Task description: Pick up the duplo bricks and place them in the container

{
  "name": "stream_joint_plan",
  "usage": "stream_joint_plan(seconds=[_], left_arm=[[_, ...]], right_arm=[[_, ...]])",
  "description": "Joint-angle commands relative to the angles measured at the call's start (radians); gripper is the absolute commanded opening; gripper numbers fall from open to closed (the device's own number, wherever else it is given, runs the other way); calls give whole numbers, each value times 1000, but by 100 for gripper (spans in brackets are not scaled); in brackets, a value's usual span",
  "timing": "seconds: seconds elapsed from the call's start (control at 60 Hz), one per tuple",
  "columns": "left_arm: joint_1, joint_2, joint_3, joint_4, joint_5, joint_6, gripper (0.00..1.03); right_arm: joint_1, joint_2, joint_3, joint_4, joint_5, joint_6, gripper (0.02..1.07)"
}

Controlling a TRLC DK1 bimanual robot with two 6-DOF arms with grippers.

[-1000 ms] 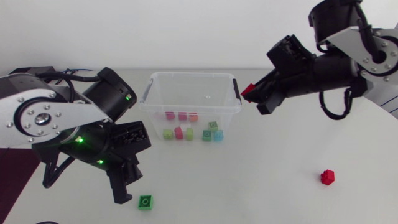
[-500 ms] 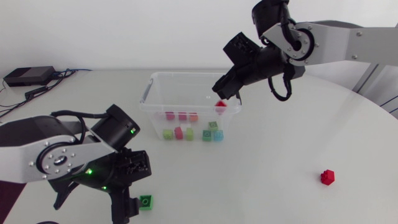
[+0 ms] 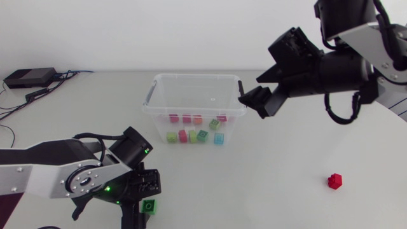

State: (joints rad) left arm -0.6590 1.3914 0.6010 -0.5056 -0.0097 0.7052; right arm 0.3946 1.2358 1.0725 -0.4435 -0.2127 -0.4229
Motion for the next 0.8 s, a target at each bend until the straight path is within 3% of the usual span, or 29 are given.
stream_joint_plan(seconds=[0.0,0.05,0.117,0.15,0.183,0.217,0.3,0.417,0.617,0.75,0.783], left_arm=[[-13,32,-29,6,-6,23,94],[-14,37,-29,13,-6,22,91],[-13,46,-33,32,-6,22,78],[-13,51,-35,39,-6,19,66],[-13,51,-38,55,-4,16,45],[-7,51,-37,62,5,14,36],[10,54,-35,58,50,17,29],[25,37,-17,22,76,22,27],[50,-238,151,-189,139,11,27],[75,-275,312,-203,178,-50,27],[94,-265,355,-151,182,-101,28]], right_arm=[[-28,-53,-75,-21,-13,-19,98],[-53,-85,-111,-21,-30,-24,98],[-79,-131,-166,-23,-40,-27,98],[-89,-156,-192,-23,-47,-33,98],[-103,-183,-224,-24,-50,-33,98],[-112,-210,-253,-24,-50,-39,98],[-142,-266,-325,-26,-54,-54,98],[-214,-302,-376,-31,-90,-83,98],[-347,-317,-451,-18,-165,-131,98],[-376,-300,-493,11,-168,-142,98],[-382,-297,-510,14,-169,-149,98]])
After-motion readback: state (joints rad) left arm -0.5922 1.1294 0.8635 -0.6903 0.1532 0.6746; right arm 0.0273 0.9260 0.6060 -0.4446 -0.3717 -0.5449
